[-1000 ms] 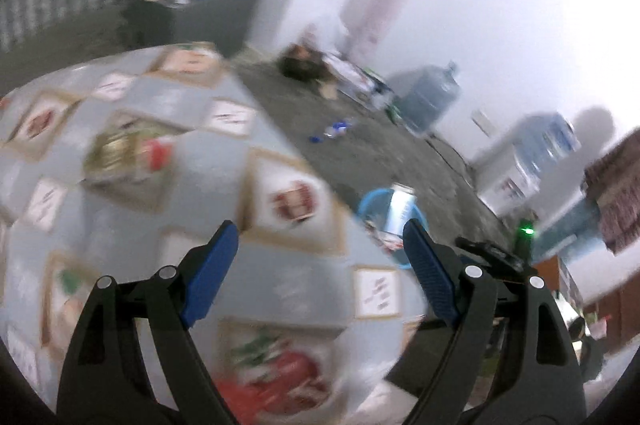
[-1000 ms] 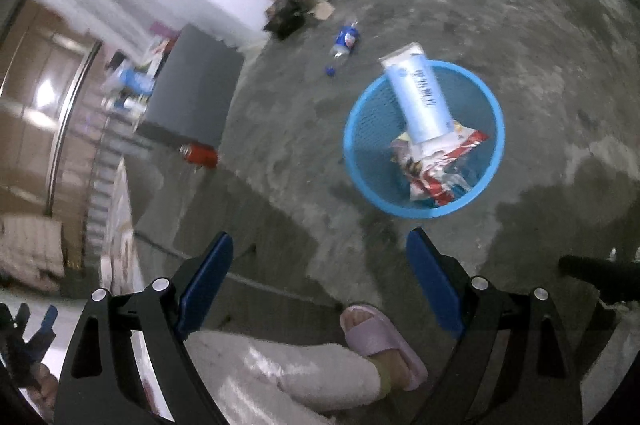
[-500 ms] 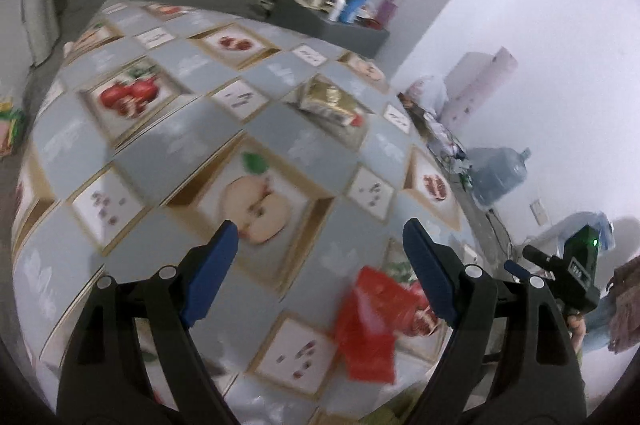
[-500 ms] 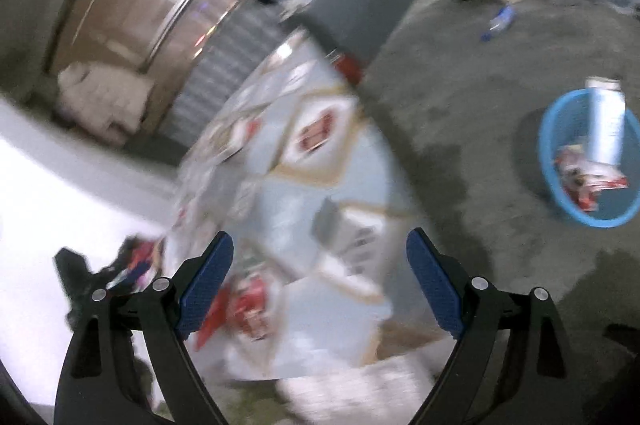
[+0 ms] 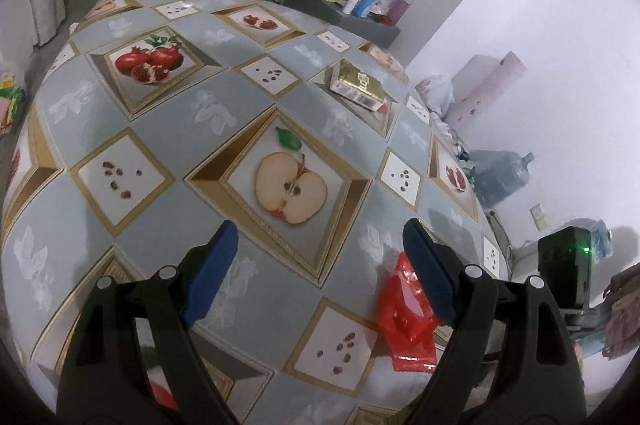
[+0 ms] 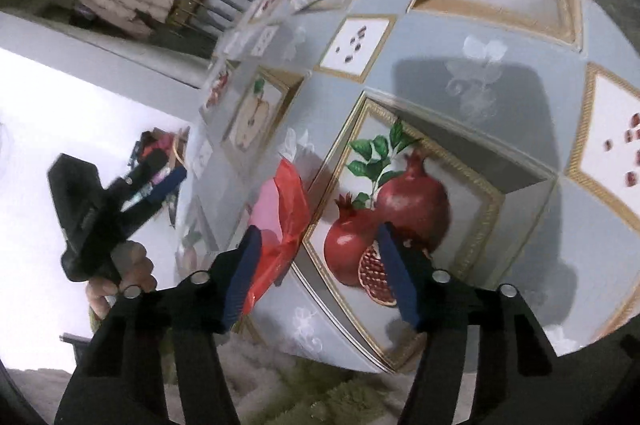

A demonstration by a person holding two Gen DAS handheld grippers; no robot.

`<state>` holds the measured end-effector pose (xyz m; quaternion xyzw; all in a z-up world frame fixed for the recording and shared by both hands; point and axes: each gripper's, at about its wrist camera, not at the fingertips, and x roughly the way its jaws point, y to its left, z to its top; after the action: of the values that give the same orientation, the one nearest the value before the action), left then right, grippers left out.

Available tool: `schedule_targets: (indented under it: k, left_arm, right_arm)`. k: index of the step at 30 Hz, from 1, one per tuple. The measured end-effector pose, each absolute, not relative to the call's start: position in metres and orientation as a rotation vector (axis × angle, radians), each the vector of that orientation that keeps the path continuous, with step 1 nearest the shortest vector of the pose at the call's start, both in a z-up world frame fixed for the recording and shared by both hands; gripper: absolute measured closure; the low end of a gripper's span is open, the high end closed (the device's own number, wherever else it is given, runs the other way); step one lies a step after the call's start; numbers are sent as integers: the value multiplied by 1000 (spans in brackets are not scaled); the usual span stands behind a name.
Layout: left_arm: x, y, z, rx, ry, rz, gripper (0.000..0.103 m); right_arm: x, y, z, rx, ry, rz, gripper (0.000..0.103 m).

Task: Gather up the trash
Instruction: 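Move both open tools back to the table toward the red wrapper, then grasp the red wrapper with the right tool while the left tool grasps the gold snack box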

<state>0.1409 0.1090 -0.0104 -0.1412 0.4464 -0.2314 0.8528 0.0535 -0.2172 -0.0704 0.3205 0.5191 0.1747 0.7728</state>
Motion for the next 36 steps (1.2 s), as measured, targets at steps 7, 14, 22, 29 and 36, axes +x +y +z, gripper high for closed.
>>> schedule_targets:
  k: [7, 14, 22, 29, 36]
  left_arm:
    - [154, 105, -18, -318, 955, -489, 23]
    - [177, 93, -15, -294, 942, -487, 28]
    - [236, 55, -9, -297, 927, -517, 31]
    - [309, -1, -9, -160, 895, -551, 31]
    - [389, -43, -23, -189, 956, -600, 47]
  right_arm:
    - [70, -204, -73, 677, 1135, 385, 62]
    - [79, -190, -76, 620, 1148, 387, 88]
    - [89, -217, -74, 627, 1117, 323, 91]
    - [90, -265, -75, 689, 1092, 234, 91]
    - [97, -287, -81, 738, 1080, 213, 91]
